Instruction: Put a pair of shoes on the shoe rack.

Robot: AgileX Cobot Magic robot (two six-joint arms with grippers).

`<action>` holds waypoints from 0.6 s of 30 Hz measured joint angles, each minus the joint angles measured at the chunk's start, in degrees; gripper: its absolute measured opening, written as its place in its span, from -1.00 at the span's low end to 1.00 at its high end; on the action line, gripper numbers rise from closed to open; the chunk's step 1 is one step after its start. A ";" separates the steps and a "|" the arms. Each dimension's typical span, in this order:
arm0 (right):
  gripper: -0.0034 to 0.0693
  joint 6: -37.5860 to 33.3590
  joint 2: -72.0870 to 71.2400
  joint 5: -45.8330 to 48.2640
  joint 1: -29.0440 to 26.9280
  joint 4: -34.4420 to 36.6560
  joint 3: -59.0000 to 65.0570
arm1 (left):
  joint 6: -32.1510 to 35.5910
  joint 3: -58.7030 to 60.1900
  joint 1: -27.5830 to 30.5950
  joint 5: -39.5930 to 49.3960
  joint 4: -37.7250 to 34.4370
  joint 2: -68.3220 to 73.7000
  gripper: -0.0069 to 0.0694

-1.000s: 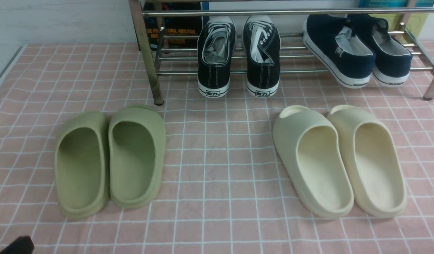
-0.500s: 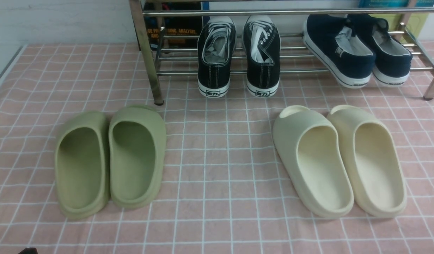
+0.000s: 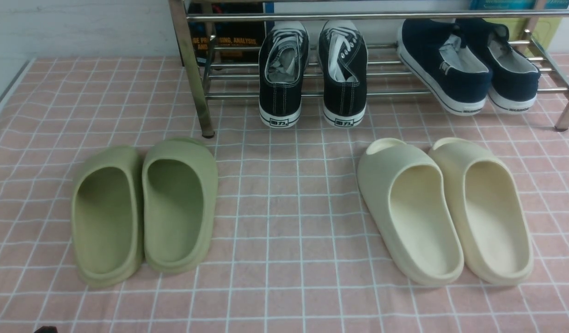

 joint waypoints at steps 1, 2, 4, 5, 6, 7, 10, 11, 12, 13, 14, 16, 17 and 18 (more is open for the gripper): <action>-0.25 0.00 0.00 0.00 0.00 0.00 0.00 | 0.00 0.00 0.00 0.00 -0.06 0.00 -0.73; -0.25 0.00 0.00 0.00 0.00 0.00 0.00 | 0.02 0.00 0.00 0.00 -0.11 0.00 -0.73; -0.25 0.00 0.00 0.00 0.00 0.00 0.00 | 0.02 0.00 0.00 0.00 -0.11 0.00 -0.72; -0.25 0.00 0.00 0.00 0.00 0.00 0.00 | 0.02 0.00 0.00 0.00 -0.11 0.00 -0.72; -0.25 0.00 0.00 0.00 0.00 0.00 0.00 | 0.02 0.00 0.00 0.00 -0.11 0.00 -0.72; -0.25 0.00 0.00 0.00 0.00 0.00 0.00 | 0.02 0.00 0.00 0.00 -0.11 0.00 -0.72; -0.25 0.00 0.00 0.00 0.00 0.00 0.00 | 0.02 0.00 0.00 0.00 -0.11 0.00 -0.71; -0.25 0.00 0.00 0.00 0.00 0.00 0.00 | 0.02 0.00 0.00 0.00 -0.11 0.00 -0.70; -0.25 0.00 0.00 0.00 0.00 0.00 0.00 | 0.02 0.00 0.00 0.00 -0.11 0.00 -0.70; -0.25 0.00 0.00 0.00 0.00 0.00 0.00 | 0.02 0.00 0.00 0.00 -0.11 0.00 -0.70; -0.25 0.00 0.00 0.00 0.00 0.00 0.00 | 0.02 0.00 0.00 0.00 -0.11 0.00 -0.69; -0.25 0.00 0.00 0.00 0.00 0.00 0.00 | 0.06 0.00 0.00 0.00 -0.11 0.00 -0.69; -0.25 0.00 0.00 0.00 0.00 0.00 0.00 | 0.06 0.00 0.00 0.00 -0.11 0.00 -0.68; -0.25 0.00 0.00 0.00 0.00 0.00 0.00 | 0.06 0.00 0.00 0.00 -0.11 0.00 -0.68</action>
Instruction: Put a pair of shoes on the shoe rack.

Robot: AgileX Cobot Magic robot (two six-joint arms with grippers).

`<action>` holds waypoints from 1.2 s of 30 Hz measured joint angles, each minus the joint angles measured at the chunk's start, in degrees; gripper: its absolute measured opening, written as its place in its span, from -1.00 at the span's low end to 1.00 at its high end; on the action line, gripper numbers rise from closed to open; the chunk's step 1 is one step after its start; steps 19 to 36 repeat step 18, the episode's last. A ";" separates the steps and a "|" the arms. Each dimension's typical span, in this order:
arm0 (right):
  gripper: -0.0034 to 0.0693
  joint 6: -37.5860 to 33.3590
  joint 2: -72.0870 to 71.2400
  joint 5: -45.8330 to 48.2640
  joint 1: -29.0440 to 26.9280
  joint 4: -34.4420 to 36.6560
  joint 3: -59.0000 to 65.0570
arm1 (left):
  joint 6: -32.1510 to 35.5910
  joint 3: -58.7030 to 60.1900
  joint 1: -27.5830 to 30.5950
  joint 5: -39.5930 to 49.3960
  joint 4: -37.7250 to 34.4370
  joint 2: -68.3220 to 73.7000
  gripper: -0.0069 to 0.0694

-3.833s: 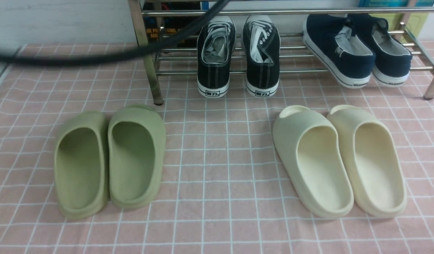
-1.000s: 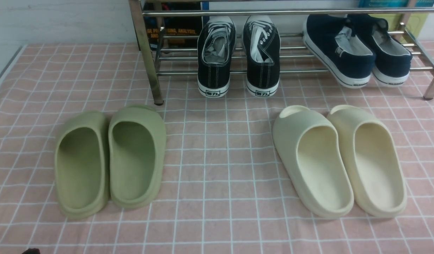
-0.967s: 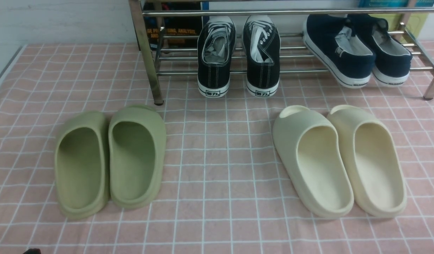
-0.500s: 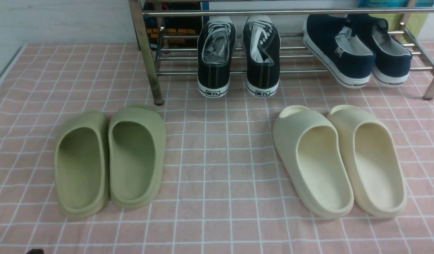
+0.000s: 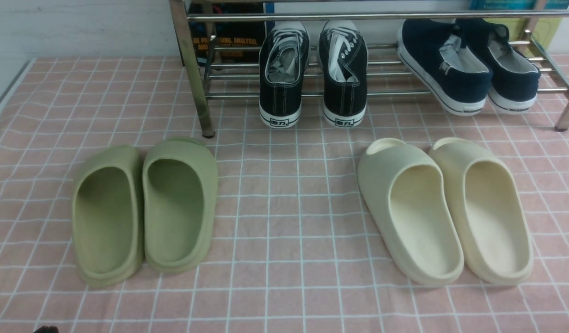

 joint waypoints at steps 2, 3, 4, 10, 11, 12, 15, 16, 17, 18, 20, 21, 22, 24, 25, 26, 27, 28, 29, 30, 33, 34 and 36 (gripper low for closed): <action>-0.25 0.00 0.00 0.00 0.00 0.00 0.00 | 0.00 0.00 0.00 0.00 0.00 0.00 -0.68; -0.25 0.00 0.00 0.00 0.00 0.00 0.00 | 0.00 0.00 0.00 0.00 0.00 0.00 -0.68; -0.25 0.00 0.00 0.00 0.00 0.00 0.00 | 0.00 0.00 0.00 0.00 0.00 0.00 -0.68; -0.25 0.00 0.00 0.00 0.00 0.00 0.00 | 0.12 0.00 0.00 0.00 0.00 0.00 -0.68; -0.25 0.00 0.00 0.00 0.00 0.00 0.00 | 0.12 0.00 0.00 0.00 0.00 0.00 -0.67; -0.25 0.00 0.00 0.00 0.00 0.00 0.00 | 0.12 0.00 0.00 0.00 0.00 0.00 -0.67; -0.25 0.00 0.00 0.00 0.00 0.00 0.00 | 0.12 0.00 0.00 0.00 0.00 0.00 -0.66; -0.25 0.00 0.00 0.00 0.00 0.00 0.00 | 0.12 0.00 0.00 0.00 0.00 0.00 -0.66; -0.25 0.00 0.00 0.00 0.00 0.00 0.00 | 0.12 0.00 0.00 0.00 0.00 0.00 -0.66; -0.25 0.00 0.00 0.00 0.00 0.00 0.00 | 0.12 0.00 0.00 0.00 0.00 0.00 -0.65; -0.25 0.00 0.00 0.00 0.00 0.00 0.00 | 0.12 0.00 0.00 0.00 0.00 0.00 -0.65; -0.25 0.00 0.00 0.00 0.00 0.00 0.00 | 0.12 0.00 0.00 0.00 0.00 0.00 -0.65; -0.25 0.00 0.00 0.00 0.00 0.00 0.00 | 0.12 0.00 0.00 0.00 0.00 0.00 -0.65; -0.25 0.00 0.00 0.00 0.00 0.00 0.00 | 0.12 0.00 0.00 0.00 0.00 0.00 -0.65; -0.25 0.00 0.00 0.00 0.00 0.00 0.00 | 0.12 0.00 0.00 0.00 0.00 0.00 -0.65; -0.25 0.00 0.00 0.00 0.00 0.00 0.00 | 0.12 0.00 0.00 0.00 0.00 0.00 -0.65; -0.25 0.00 0.00 0.00 0.00 0.00 0.00 | 0.12 0.00 0.00 0.00 0.00 0.00 -0.65; -0.25 0.00 0.00 0.00 0.00 0.00 0.00 | 0.12 0.00 0.00 0.00 0.00 0.00 -0.65; -0.25 0.00 0.00 0.00 0.00 0.00 0.00 | 0.12 0.00 0.00 0.00 0.00 0.00 -0.65; -0.25 0.00 0.00 0.00 0.00 0.00 0.00 | 0.12 0.00 0.00 0.00 0.00 0.00 -0.65; -0.25 0.00 0.00 0.00 0.00 0.00 0.00 | 0.12 0.00 0.00 0.00 0.00 0.00 -0.65; -0.25 0.00 0.00 0.00 0.00 0.00 0.00 | 0.12 0.00 0.00 0.00 0.00 0.00 -0.65; -0.25 0.00 0.00 0.00 0.00 0.00 0.00 | 0.12 0.00 0.00 0.00 0.00 0.00 -0.65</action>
